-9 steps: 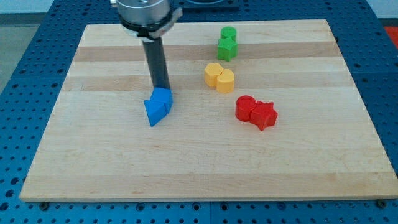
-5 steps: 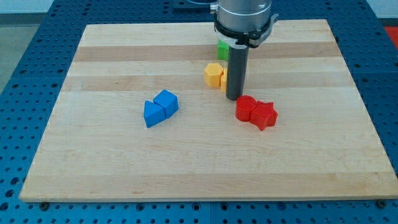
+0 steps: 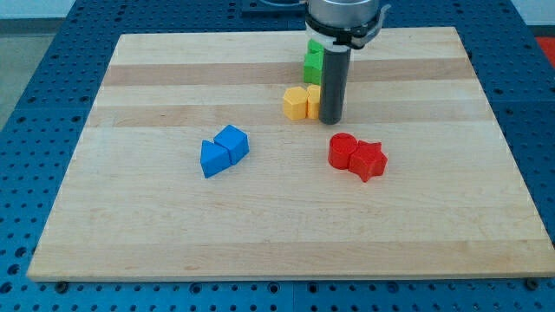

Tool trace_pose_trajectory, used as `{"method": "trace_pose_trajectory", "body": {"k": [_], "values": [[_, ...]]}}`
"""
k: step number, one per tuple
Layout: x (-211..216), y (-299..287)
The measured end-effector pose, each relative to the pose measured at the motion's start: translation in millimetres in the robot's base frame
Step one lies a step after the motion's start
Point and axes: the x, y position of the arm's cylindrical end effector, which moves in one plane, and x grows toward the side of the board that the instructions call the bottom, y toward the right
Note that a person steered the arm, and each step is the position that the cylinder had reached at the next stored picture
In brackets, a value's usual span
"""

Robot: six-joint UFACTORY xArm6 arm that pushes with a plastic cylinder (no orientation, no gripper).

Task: Slide the yellow heart towards the top center

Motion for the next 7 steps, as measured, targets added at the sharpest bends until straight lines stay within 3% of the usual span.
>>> {"method": "trace_pose_trajectory", "body": {"k": [3, 5, 7], "values": [[-33.0, -12.0], [-47.4, -65.9], [-69.3, -66.0]]}}
